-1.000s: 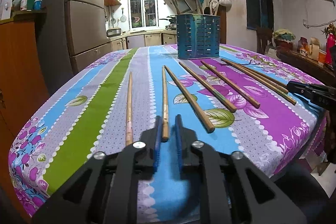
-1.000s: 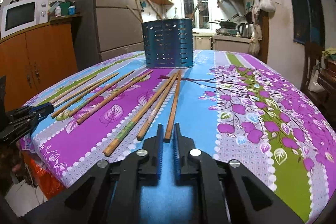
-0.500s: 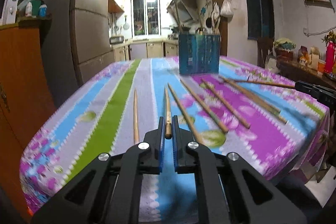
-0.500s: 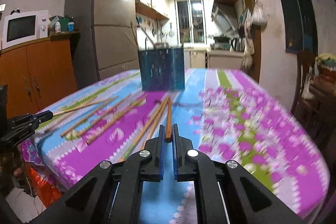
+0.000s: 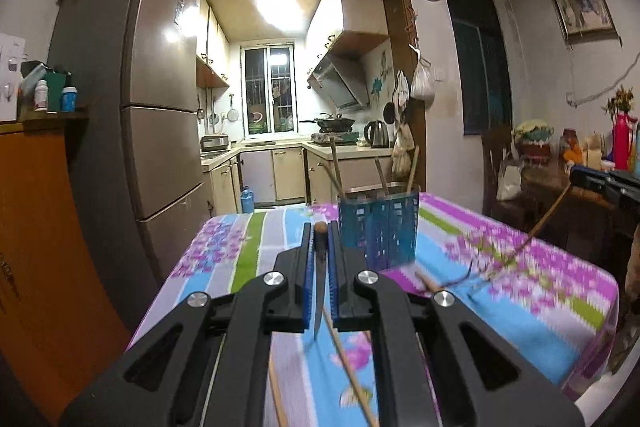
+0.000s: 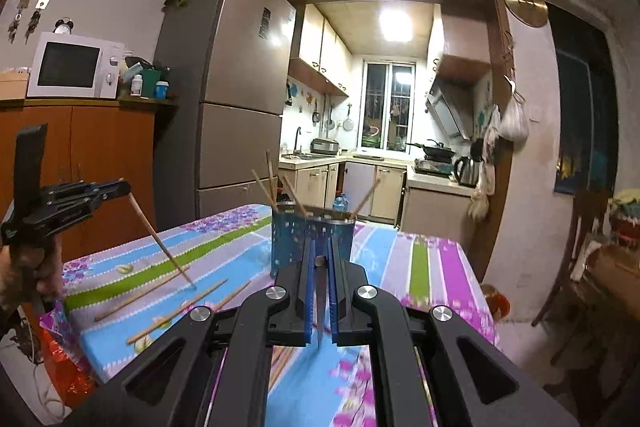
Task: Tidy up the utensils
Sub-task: 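Lift the chopsticks with both tools and carry them over the holder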
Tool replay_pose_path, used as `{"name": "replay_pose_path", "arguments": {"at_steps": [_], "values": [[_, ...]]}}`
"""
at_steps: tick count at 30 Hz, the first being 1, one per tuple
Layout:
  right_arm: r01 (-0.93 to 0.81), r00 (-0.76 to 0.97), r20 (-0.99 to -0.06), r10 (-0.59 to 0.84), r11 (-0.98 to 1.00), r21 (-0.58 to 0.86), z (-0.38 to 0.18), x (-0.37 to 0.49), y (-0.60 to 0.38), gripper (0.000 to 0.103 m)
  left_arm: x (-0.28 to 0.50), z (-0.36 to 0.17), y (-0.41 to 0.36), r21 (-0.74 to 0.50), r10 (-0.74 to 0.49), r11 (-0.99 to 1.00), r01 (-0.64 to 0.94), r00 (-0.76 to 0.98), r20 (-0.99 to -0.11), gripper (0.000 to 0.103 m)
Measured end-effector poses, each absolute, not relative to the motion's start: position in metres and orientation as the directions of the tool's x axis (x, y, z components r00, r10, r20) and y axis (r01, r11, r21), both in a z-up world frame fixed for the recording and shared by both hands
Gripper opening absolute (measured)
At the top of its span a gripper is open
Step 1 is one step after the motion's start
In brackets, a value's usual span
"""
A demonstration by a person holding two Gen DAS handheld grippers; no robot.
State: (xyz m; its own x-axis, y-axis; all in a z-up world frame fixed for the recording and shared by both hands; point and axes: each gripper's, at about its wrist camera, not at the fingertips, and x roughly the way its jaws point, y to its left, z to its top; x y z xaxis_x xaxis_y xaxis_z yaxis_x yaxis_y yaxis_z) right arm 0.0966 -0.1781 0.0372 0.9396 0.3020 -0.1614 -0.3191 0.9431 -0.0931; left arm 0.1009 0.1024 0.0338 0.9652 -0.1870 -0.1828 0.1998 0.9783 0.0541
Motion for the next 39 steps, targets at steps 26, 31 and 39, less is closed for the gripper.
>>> {"name": "replay_pose_path", "arguments": {"at_steps": [26,31,39], "values": [[-0.355,0.920,-0.189,0.344,0.934,-0.031,0.103,0.170,-0.191,0.007,0.162,0.111,0.089,0.039,-0.194,0.977,0.208,0.954,-0.227,0.005],[-0.348,0.929,-0.145,0.342,0.937,-0.022,0.146,0.187,-0.199,0.007,0.170,0.160,0.087,0.016,-0.209,0.977,0.215,0.962,-0.178,0.005],[-0.364,0.929,-0.077,0.363,0.931,-0.002,0.224,0.233,-0.195,0.007,0.201,0.235,0.070,-0.053,-0.249,0.968,0.245,0.965,-0.082,0.005]]}}
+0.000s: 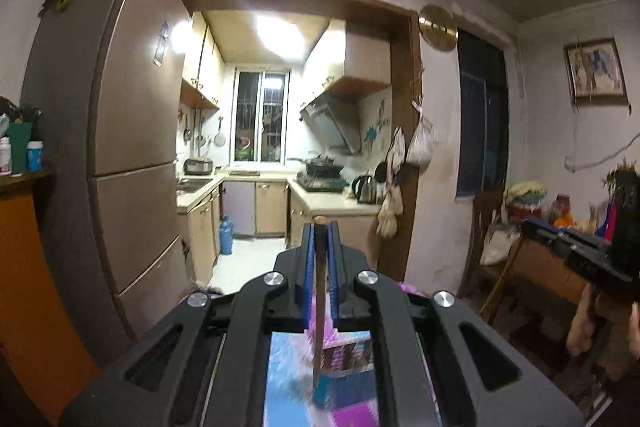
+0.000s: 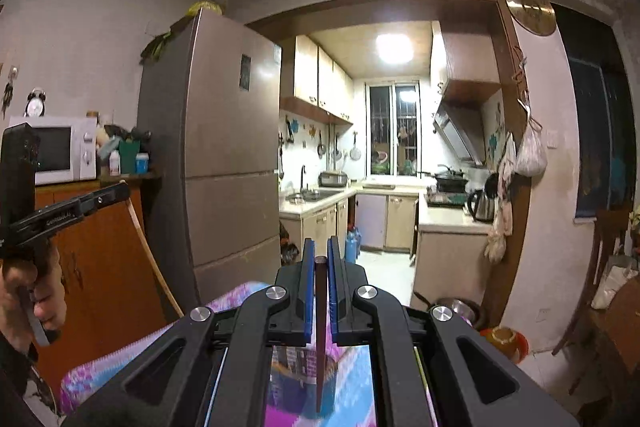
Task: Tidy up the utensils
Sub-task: 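Lift the chopsticks with both tools and carry them over the holder, then lower the chopsticks into the holder and open both tools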
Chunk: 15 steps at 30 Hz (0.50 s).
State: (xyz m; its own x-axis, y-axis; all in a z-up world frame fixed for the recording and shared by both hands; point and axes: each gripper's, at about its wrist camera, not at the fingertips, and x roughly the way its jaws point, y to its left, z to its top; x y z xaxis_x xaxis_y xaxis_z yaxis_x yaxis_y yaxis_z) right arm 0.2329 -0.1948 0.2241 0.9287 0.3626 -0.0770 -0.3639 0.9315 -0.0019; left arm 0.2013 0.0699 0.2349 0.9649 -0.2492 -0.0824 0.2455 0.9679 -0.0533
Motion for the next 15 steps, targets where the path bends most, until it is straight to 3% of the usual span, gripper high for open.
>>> {"name": "replay_pose_path", "arguments": {"at_steps": [6,15], "values": [[-0.375,0.926,-0.066,0.373,0.927,-0.017,0.250,0.274,-0.179,0.007,0.233,0.253,0.036,-0.043,-0.273,0.962,0.271,0.960,-0.052,0.005],[-0.403,0.908,-0.128,0.400,0.915,0.002,0.220,0.332,-0.161,0.007,0.287,0.217,0.006,-0.025,-0.274,0.962,0.273,0.954,-0.124,0.005]]}}
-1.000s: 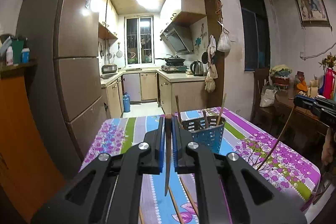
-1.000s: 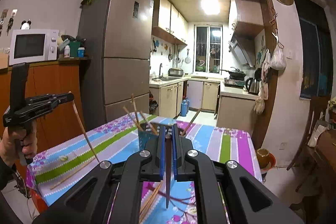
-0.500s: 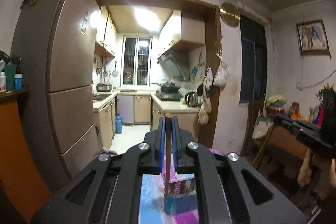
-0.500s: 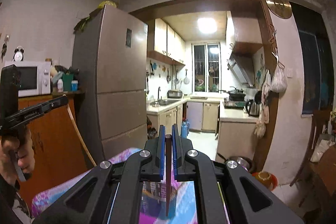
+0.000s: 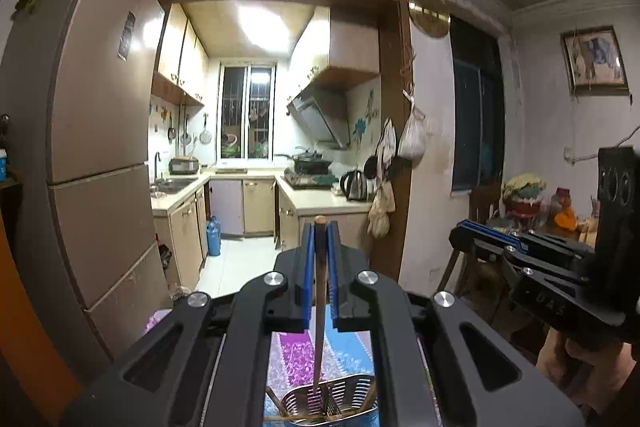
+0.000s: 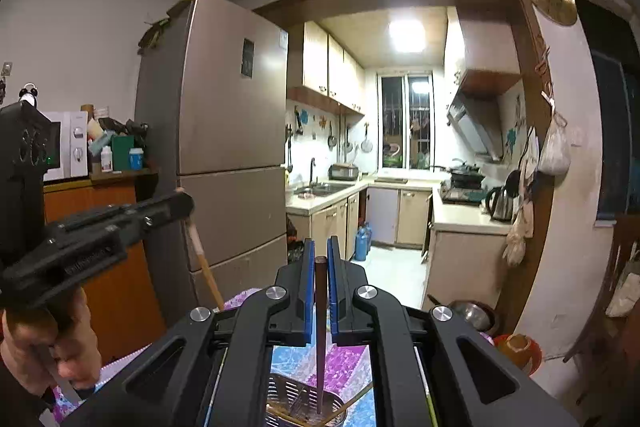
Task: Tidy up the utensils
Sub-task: 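Lower the chopsticks into the holder and open both tools, then pull both tools back toward the remaining chopsticks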
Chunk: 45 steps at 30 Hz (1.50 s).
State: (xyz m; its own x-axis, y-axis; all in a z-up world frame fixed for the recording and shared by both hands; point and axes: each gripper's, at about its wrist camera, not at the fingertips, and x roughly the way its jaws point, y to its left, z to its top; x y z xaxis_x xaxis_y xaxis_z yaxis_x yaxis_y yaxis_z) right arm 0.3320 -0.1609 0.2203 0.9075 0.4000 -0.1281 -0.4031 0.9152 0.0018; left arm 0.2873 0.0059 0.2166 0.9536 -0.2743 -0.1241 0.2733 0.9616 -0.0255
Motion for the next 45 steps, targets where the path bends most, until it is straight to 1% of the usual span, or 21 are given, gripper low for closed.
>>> {"name": "replay_pose_path", "arguments": {"at_steps": [9,21,29,33,35,36,37,38,39,40,43,45], "values": [[-0.400,0.897,-0.186,0.401,0.915,0.044,0.181,0.371,-0.160,0.007,0.326,0.165,0.008,-0.048,-0.252,0.968,0.248,0.944,-0.213,0.005],[-0.400,0.884,-0.237,0.404,0.914,0.064,0.150,0.398,-0.155,0.007,0.353,0.128,0.010,-0.053,-0.230,0.973,0.224,0.932,-0.279,0.005],[-0.396,0.881,-0.250,0.402,0.915,0.079,0.142,0.400,-0.158,0.008,0.352,0.125,0.010,-0.037,-0.216,0.976,0.215,0.930,-0.298,0.006],[-0.386,0.886,-0.244,0.394,0.919,0.084,0.145,0.391,-0.163,0.008,0.340,0.135,0.014,-0.041,-0.215,0.976,0.212,0.934,-0.285,0.006],[-0.379,0.892,-0.231,0.389,0.921,0.088,0.149,0.381,-0.168,0.016,0.328,0.141,0.017,-0.048,-0.220,0.975,0.215,0.938,-0.270,0.006],[-0.379,0.894,-0.219,0.391,0.921,0.093,0.151,0.372,-0.172,0.017,0.319,0.145,0.019,-0.050,-0.224,0.975,0.219,0.940,-0.258,0.009],[-0.381,0.895,-0.210,0.393,0.920,0.097,0.153,0.365,-0.175,0.021,0.311,0.148,0.020,-0.050,-0.226,0.974,0.220,0.943,-0.246,0.019],[-0.380,0.898,-0.196,0.393,0.919,0.100,0.154,0.348,-0.181,0.023,0.300,0.150,0.023,-0.049,-0.223,0.975,0.218,0.946,-0.233,0.026],[-0.380,0.900,-0.188,0.394,0.919,0.107,0.154,0.335,-0.185,0.023,0.282,0.152,0.029,-0.051,-0.225,0.974,0.219,0.951,-0.213,0.036],[-0.388,0.898,-0.174,0.405,0.914,0.120,0.151,0.315,-0.191,0.023,0.268,0.151,0.034,-0.053,-0.229,0.973,0.223,0.953,-0.198,0.042],[-0.396,0.897,-0.162,0.412,0.910,0.125,0.129,0.260,-0.202,0.023,0.223,0.135,0.051,-0.035,-0.222,0.975,0.219,0.957,-0.189,0.043],[-0.395,0.893,-0.182,0.412,0.910,0.123,0.092,0.210,-0.206,0.023,0.198,0.118,0.064,-0.032,-0.214,0.977,0.212,0.954,-0.210,0.044]]}}
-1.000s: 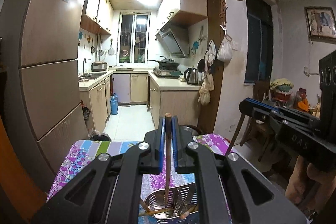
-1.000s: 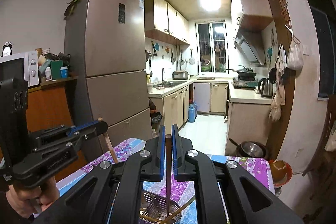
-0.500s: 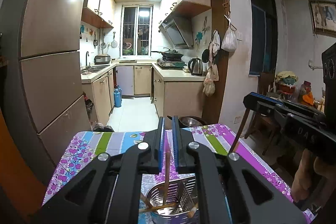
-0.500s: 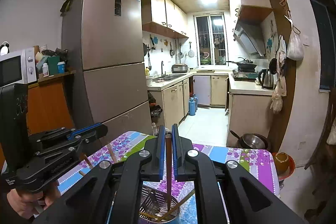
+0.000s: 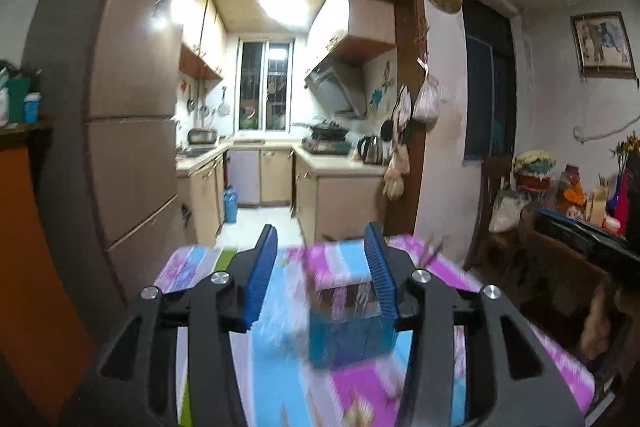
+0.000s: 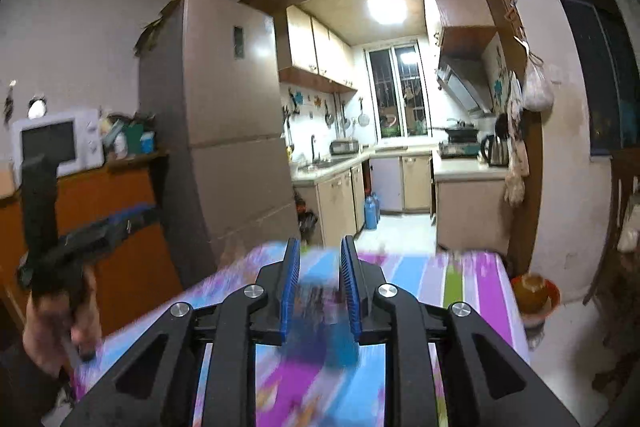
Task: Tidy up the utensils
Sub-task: 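Pull both tools back toward the remaining chopsticks, then close the left tool on one chopstick while the right tool grasps another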
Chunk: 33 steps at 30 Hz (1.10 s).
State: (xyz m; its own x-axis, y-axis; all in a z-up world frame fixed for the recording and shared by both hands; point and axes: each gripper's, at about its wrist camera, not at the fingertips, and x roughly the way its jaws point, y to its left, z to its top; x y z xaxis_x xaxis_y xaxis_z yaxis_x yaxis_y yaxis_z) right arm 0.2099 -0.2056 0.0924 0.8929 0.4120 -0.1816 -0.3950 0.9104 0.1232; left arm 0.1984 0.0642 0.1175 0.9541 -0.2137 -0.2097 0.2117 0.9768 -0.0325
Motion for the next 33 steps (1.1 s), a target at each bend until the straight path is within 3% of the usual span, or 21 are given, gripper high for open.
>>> {"name": "replay_pose_path", "arguments": {"at_steps": [10,17,33], "values": [[-0.343,0.846,-0.369,0.385,0.923,0.175,-0.081,0.063,-0.153,0.023,0.110,-0.027,0.117,-0.099,-0.169,0.985,0.139,0.884,-0.437,0.044],[-0.345,0.839,-0.412,0.355,0.933,0.101,-0.115,0.058,-0.104,0.023,0.087,-0.082,0.104,-0.114,-0.230,0.973,0.200,0.833,-0.503,0.044],[-0.278,0.859,-0.433,0.274,0.959,0.056,-0.128,0.060,-0.096,0.023,0.067,-0.123,0.081,-0.028,-0.254,0.960,0.278,0.828,-0.500,0.043]]}}
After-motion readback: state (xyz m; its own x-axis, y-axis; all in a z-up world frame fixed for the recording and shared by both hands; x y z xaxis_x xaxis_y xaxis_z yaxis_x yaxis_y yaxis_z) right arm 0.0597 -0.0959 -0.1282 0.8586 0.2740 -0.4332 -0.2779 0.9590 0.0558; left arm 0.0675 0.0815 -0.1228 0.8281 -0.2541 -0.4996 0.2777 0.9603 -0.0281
